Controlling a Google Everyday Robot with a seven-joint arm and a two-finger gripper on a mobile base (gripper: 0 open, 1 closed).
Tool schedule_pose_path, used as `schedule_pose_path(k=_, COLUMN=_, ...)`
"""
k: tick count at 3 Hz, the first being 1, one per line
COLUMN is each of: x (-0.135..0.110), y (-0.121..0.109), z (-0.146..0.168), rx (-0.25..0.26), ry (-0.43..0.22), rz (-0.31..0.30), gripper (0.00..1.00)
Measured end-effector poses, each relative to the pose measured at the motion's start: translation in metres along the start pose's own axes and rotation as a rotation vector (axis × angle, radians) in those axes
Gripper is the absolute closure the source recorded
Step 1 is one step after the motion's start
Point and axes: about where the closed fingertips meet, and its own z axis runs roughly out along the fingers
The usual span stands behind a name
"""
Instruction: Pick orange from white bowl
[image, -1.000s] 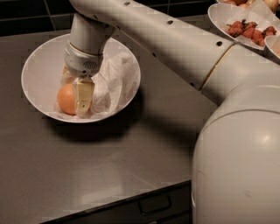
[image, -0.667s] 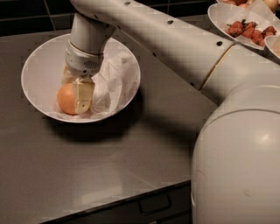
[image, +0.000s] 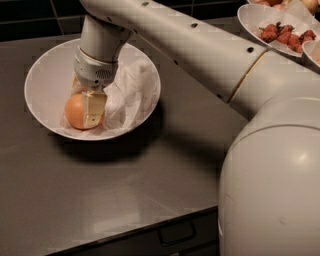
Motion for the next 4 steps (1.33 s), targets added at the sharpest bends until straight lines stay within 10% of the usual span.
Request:
schedule_pose_path(k=1, x=-0.001, y=0.003, z=-0.004, rx=0.028, ry=-0.022, rz=-0.003, gripper=0.97)
schedule_pose_path(k=4, x=-0.017, y=0.029, z=-0.058, rx=0.188, ry=-0.026, rz=-0.018, gripper=1.00)
